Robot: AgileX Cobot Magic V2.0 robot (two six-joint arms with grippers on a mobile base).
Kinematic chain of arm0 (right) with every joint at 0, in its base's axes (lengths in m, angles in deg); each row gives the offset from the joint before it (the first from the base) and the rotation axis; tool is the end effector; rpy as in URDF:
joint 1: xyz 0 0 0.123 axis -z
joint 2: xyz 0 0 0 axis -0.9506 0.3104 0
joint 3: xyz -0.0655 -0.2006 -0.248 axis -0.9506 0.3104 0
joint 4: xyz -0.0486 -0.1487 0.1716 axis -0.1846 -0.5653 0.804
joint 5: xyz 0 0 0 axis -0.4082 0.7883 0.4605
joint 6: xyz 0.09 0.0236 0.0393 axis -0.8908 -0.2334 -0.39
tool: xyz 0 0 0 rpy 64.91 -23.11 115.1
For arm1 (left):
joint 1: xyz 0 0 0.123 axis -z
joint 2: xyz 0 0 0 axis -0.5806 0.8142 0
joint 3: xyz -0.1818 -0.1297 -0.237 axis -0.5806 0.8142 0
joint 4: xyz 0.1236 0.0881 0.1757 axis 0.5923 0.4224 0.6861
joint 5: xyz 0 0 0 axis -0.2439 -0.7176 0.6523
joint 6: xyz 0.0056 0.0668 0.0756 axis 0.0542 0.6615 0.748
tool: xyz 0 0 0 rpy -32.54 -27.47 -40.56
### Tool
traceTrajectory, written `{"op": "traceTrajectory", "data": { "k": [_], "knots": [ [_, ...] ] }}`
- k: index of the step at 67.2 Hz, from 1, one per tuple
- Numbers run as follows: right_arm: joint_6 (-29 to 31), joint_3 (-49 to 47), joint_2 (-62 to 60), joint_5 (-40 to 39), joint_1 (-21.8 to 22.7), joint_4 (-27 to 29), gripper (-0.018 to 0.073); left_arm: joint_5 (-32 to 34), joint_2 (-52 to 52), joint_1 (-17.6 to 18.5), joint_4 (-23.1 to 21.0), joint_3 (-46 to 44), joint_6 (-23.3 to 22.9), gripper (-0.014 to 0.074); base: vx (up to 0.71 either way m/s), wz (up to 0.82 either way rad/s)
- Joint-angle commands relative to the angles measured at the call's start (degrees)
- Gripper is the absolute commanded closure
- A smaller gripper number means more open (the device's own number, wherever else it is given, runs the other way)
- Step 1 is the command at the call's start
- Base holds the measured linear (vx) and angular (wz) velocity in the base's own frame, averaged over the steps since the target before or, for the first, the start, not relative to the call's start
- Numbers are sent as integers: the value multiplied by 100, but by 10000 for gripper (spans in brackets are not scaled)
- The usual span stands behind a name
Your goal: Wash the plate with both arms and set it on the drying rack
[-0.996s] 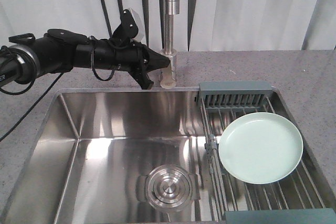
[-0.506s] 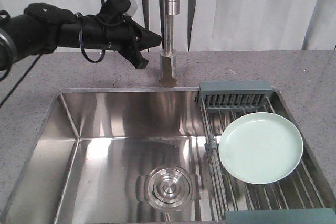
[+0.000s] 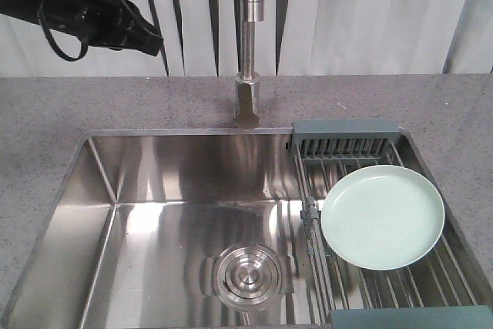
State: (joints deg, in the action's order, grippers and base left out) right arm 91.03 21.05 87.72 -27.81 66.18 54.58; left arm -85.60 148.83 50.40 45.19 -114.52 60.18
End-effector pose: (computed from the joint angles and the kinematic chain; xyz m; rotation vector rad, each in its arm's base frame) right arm 0.0290 0.0089 0.3475 -0.2260 2.3178 0.0837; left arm 0.3482 -0.1187 0.4371 0.7093 2.1560 -0.2849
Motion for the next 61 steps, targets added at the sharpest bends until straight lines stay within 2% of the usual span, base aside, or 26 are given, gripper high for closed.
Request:
{"op": "traceTrajectory", "data": {
  "k": [1,6,12,31,40,51,61],
  "knots": [
    [19,-138,30,-319,-18,-11,258,17,-436,8,670,-145,-969,604,0,0],
    [19,-138,30,-319,-18,-11,258,-148,-530,8,1044,-131,-1395,604,0,0],
    [19,-138,30,-319,-18,-11,258,-81,-761,8,1301,148,-1657,604,0,0],
    [19,-138,30,-319,-18,-11,258,987,-1910,-22,1390,2213,-2294,604,0,0],
    [19,-138,30,-319,-18,-11,258,1106,-2458,-189,1609,3062,-2678,604,0,0],
    [19,-138,30,-319,-18,-11,258,1162,-3194,-393,1679,4032,-2775,604,0,0],
    [19,-138,30,-319,-18,-11,258,1312,-3944,-432,1679,4825,-2841,604,0,0]
  ]
}}
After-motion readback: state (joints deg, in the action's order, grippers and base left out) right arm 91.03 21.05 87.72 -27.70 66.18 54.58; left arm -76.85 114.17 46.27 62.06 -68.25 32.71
